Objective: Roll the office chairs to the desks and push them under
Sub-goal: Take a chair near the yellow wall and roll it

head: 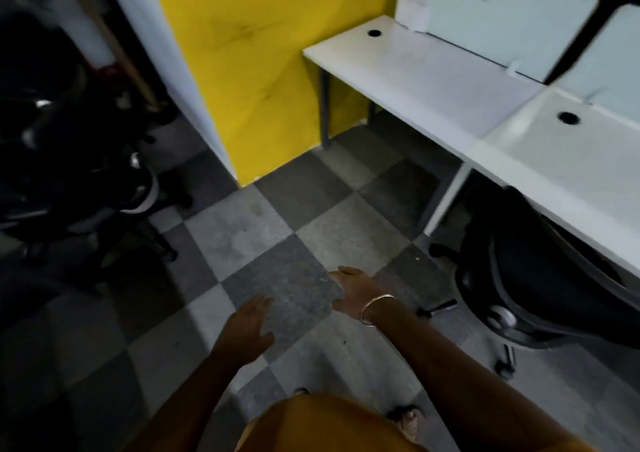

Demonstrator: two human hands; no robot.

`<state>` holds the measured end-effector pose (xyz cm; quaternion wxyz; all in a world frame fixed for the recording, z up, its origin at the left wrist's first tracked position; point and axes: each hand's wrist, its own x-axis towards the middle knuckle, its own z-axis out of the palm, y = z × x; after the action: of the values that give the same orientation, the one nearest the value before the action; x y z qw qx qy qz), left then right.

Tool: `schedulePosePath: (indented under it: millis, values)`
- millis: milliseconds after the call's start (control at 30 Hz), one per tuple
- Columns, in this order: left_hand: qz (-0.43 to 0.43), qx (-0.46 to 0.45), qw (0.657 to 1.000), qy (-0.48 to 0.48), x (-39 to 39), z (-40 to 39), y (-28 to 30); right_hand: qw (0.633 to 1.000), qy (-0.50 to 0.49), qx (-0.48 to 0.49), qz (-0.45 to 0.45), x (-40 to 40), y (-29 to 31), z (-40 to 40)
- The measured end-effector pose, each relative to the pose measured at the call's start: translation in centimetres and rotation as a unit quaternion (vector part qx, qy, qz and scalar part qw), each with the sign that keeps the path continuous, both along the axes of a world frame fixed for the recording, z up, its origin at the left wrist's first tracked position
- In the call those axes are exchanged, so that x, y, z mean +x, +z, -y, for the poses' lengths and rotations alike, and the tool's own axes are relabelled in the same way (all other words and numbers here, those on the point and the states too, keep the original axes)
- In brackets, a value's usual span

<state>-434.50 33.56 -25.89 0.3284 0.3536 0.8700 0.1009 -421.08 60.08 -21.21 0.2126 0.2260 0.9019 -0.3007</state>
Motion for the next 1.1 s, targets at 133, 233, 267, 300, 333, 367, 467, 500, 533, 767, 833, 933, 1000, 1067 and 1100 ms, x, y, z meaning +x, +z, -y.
schedulePosePath:
  millis: [133, 233, 267, 300, 333, 367, 467, 500, 533, 767, 833, 933, 1000, 1067, 1100]
  values:
    - [-0.019, -0.019, 0.997, 0.067, -5.3, 5.2, 1.7, 0.998, 0.067, 0.001, -0.013, -7.8, 0.5, 4.5]
    - [-0.044, -0.016, 0.994, 0.103, -8.3, 8.8, 2.1, 0.992, 0.121, 0.0, -0.019, -12.7, 0.6, 7.3]
    - [-0.043, -0.015, 0.991, 0.125, -9.1, 9.9, 2.3, 0.99, 0.141, 0.005, -0.022, -14.5, 0.6, 8.3]
    - [-0.041, -0.015, 0.989, 0.139, -9.7, 10.7, 2.4, 0.987, 0.158, 0.009, -0.024, -15.9, 0.6, 9.0]
    - [-0.035, -0.015, 0.988, 0.152, -10.1, 11.4, 2.4, 0.984, 0.175, 0.011, -0.028, -17.3, 0.6, 9.7]
    - [-0.029, -0.01, 0.985, 0.168, -10.7, 12.2, 2.2, 0.98, 0.197, 0.013, -0.032, -19.1, 0.5, 10.5]
    - [-0.011, 0.001, 0.979, 0.202, -12.2, 13.5, 1.8, 0.972, 0.23, 0.01, -0.039, -23.4, 0.0, 11.9]
    - [-0.006, 0.007, 0.978, 0.208, -12.7, 13.8, 1.7, 0.971, 0.236, 0.012, -0.042, -24.6, -0.3, 12.2]
    - [0.0, 0.013, 0.976, 0.217, -13.6, 14.2, 1.3, 0.968, 0.246, 0.012, -0.046, -26.3, -0.6, 12.5]
    - [0.019, -0.006, 0.965, 0.262, -22.4, 13.8, -0.1, 0.954, 0.295, 0.004, -0.046, -37.9, -2.4, 12.0]
    - [0.03, -0.023, 0.96, 0.279, -25.7, 13.4, 0.0, 0.951, 0.306, 0.0, -0.037, -41.9, -2.5, 11.4]
    - [0.018, -0.022, 0.955, 0.296, -30.4, 12.5, 0.3, 0.95, 0.31, -0.008, -0.033, -47.0, -1.9, 10.5]
    - [-0.001, -0.019, 0.952, 0.306, -33.4, 11.9, 0.7, 0.952, 0.303, -0.009, -0.035, -49.8, -1.5, 9.9]
    - [-0.022, 0.0, 0.943, 0.331, -36.6, 11.1, 1.2, 0.954, 0.298, -0.009, -0.035, -52.8, -1.1, 9.6]
    - [-0.036, 0.016, 0.937, 0.346, -38.5, 10.7, 1.6, 0.952, 0.305, -0.007, -0.034, -54.7, -1.0, 9.6]
